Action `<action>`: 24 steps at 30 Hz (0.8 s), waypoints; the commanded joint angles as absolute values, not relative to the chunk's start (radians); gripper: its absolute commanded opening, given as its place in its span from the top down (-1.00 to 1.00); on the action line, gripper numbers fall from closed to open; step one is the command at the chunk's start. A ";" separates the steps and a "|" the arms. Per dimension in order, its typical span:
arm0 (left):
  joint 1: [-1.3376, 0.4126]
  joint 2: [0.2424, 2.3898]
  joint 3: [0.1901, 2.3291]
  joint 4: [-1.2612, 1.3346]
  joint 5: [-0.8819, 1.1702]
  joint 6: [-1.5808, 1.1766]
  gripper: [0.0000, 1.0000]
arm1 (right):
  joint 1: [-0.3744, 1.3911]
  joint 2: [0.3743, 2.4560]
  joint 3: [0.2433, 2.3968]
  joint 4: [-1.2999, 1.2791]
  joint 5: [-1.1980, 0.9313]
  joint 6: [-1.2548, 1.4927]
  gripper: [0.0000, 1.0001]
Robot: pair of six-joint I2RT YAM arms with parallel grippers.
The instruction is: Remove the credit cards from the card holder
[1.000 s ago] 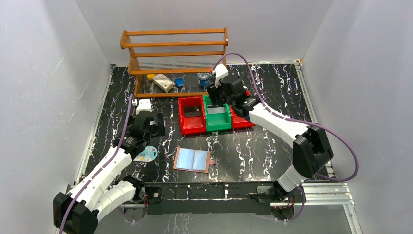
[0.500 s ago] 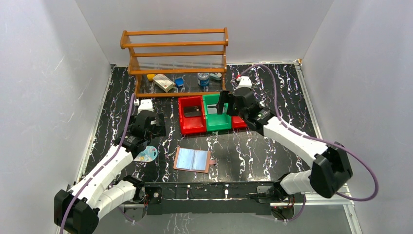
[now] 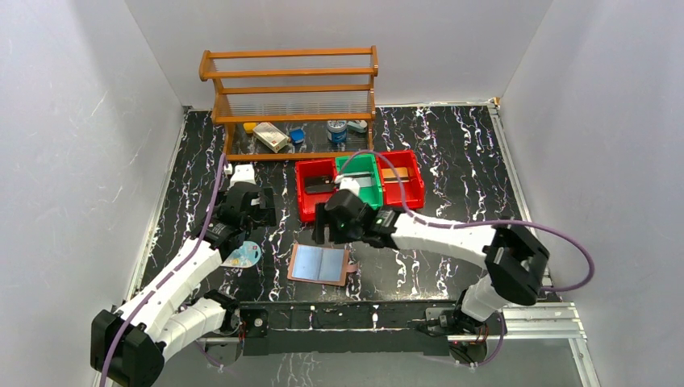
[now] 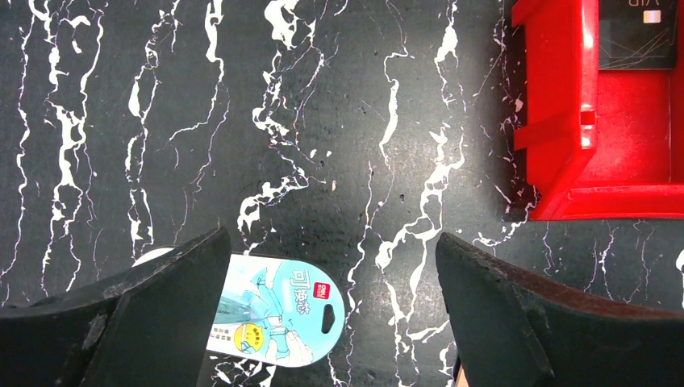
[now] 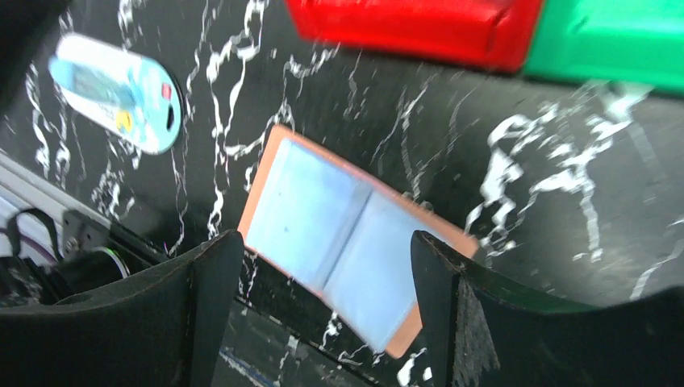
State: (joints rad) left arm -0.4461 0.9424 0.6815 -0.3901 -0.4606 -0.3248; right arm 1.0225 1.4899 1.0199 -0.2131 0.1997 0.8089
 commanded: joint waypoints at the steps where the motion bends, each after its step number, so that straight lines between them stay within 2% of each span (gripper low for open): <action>1: -0.439 0.906 0.688 -0.388 -0.478 -0.323 -0.97 | 1.142 1.555 1.127 -0.325 0.362 0.930 -0.65; 9: -0.439 0.900 0.690 -0.394 -0.497 -0.325 -0.97 | 1.230 1.672 1.190 -0.373 0.407 1.058 -0.52; 13: -0.439 0.896 0.693 -0.401 -0.520 -0.334 -0.97 | 1.255 1.749 1.261 -0.481 0.465 1.163 -0.48; 24: -0.439 0.891 0.707 -0.437 -0.622 -0.388 -0.97 | 1.290 1.883 1.375 -0.578 0.508 1.323 -0.51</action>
